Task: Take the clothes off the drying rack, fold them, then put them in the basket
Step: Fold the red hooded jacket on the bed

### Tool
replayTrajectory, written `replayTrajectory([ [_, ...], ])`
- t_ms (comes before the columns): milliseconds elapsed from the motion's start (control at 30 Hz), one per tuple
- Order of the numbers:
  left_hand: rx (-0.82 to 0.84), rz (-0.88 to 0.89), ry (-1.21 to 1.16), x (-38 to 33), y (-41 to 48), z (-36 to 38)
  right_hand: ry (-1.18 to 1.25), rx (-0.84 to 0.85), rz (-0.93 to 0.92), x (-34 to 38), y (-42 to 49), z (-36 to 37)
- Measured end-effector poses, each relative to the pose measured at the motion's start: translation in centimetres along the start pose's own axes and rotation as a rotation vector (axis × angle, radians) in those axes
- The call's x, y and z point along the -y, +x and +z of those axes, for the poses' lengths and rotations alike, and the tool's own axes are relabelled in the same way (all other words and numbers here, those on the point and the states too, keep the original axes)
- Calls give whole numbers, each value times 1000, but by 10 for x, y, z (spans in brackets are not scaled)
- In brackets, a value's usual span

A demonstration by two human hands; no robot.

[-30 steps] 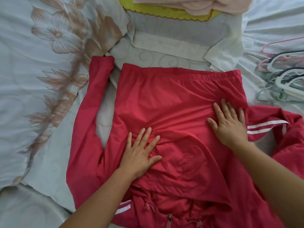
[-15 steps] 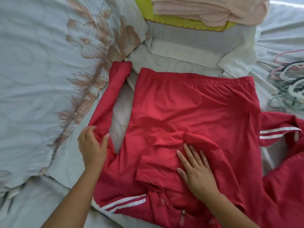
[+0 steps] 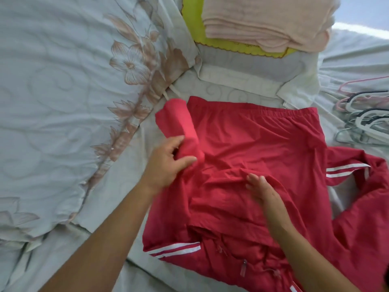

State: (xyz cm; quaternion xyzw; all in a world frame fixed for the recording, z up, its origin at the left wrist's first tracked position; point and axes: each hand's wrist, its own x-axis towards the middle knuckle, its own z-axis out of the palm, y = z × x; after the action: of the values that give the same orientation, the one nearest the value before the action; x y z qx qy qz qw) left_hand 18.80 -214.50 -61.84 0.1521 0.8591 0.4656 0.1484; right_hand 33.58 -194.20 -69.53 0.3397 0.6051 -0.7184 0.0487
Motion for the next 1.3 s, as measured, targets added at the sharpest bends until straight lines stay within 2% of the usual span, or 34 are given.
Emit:
replayTrajectory([
  [67,415,228,266,-29,-25,30,252,16,174,16,-1,-4],
  [100,605,248,326,-34,-38,45,306,-1,204,19,-1,-10],
  [133,705,227,314,-33,-50,56,330,-37,216,22,-2,-16],
  [167,728,188,245,-24,-60,63,332,-86,220,23,-3,-24],
  [200,691,147,157,-13,-69,64,316,-132,216,23,-5,-31],
  [233,572,103,111,2,-78,61,273,-170,207,21,-7,-38],
  [333,75,-152,185,69,-102,41,7,-208,112,18,-8,-36],
  [367,-5,-277,211,83,-110,35,-123,-201,59,17,-6,-26],
  [400,-16,-408,192,93,-117,31,-255,-172,5,16,-3,-14],
  [467,78,-619,87,106,-131,28,-500,-67,-44,6,4,14],
  [533,95,-723,-31,110,-143,31,-738,10,-78,2,7,40],
  [567,64,-739,-85,110,-148,32,-770,-6,-131,4,7,47],
  [600,16,-734,-119,110,-152,32,-681,-14,-190,9,6,50],
  [667,-130,-721,-142,109,-160,31,-326,-84,-250,23,1,39],
  [767,-392,-734,-171,110,-173,28,342,-215,-103,39,-17,-3],
  [800,-452,-747,-169,113,-178,28,424,-235,-10,33,-25,-20],
  [833,-490,-764,-160,116,-183,28,406,-243,95,25,-35,-33],
  [900,-509,-787,-135,121,-187,30,205,-243,302,2,-54,-56],
  [967,-459,-726,-68,121,-183,29,90,-321,363,-15,-61,-75],
  [1067,-325,-482,28,109,-173,30,-27,-438,227,-13,-48,-98],
  [1233,69,-40,271,107,-178,39,-331,-553,-17,16,16,-95],
  [1300,158,48,368,108,-183,45,-493,-583,-39,33,37,-81],
])
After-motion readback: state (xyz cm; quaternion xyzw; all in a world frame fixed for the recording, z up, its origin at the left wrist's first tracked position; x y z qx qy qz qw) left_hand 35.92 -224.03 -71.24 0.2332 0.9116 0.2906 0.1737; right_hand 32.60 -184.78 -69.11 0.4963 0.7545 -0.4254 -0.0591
